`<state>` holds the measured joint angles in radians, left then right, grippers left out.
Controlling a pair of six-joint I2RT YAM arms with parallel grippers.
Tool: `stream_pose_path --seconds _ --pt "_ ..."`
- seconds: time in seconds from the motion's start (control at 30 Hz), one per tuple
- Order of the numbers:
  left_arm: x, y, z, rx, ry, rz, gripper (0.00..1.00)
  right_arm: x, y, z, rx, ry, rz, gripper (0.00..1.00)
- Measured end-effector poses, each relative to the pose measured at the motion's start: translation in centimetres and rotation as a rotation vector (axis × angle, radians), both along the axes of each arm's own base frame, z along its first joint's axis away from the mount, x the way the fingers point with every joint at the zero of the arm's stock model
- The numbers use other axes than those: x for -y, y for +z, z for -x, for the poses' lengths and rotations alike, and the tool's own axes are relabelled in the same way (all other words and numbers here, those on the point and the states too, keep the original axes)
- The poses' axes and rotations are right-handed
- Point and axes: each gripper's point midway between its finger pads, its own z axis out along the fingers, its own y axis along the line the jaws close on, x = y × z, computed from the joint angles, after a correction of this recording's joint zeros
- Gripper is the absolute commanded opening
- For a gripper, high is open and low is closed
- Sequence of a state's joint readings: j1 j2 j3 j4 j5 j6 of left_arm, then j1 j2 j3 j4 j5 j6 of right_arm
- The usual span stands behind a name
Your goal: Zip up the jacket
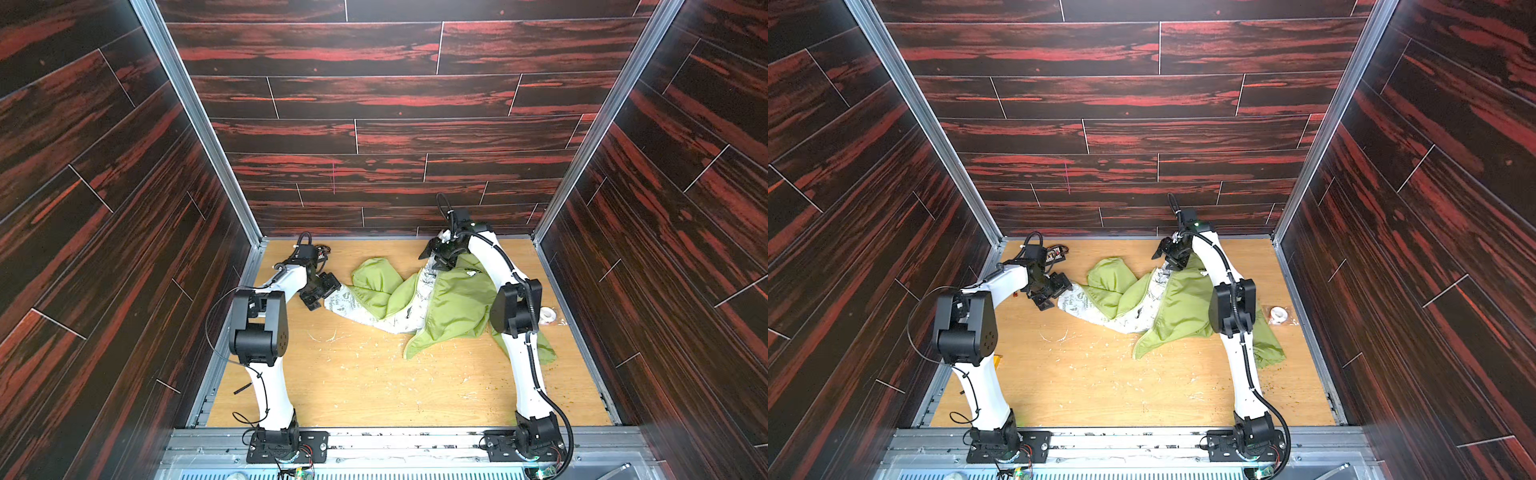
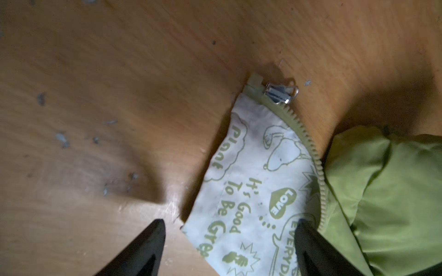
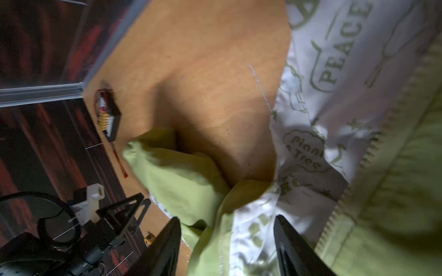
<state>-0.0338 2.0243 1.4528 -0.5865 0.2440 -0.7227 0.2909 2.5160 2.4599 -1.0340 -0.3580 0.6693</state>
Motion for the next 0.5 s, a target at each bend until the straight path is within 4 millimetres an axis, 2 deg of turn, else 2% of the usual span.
stream_pose_path --seconds 0.1,0.17,0.2,0.27,0.43,0.47,0.5 --pt "0.2 -0.7 -0.7 -0.005 -0.005 0.011 0.84 -0.4 -1.1 0.9 -0.038 0.011 0.011 0.62" --pt "0.4 -0.6 -1.1 0.007 -0.011 0.017 0.80 -0.9 -1.4 1.3 -0.048 0.021 0.009 0.56" --pt "0.4 -0.8 -1.2 0.006 -0.015 0.020 0.75 -1.2 -1.6 1.5 -0.051 0.028 0.008 0.53" --pt "0.7 -0.9 -1.5 0.014 -0.018 0.037 0.56 -1.8 -1.7 1.9 -0.060 0.040 0.002 0.43" --pt "1.8 -1.3 -2.4 0.049 -0.047 0.099 0.15 -2.8 -1.4 2.0 -0.057 0.055 -0.035 0.09" --pt "2.0 -1.4 -2.3 0.050 -0.053 0.108 0.00 -2.9 -1.3 2.0 -0.056 0.055 -0.043 0.04" --pt "2.1 -1.5 -2.2 0.048 -0.055 0.118 0.00 -3.0 -1.2 1.9 -0.054 0.055 -0.049 0.00"
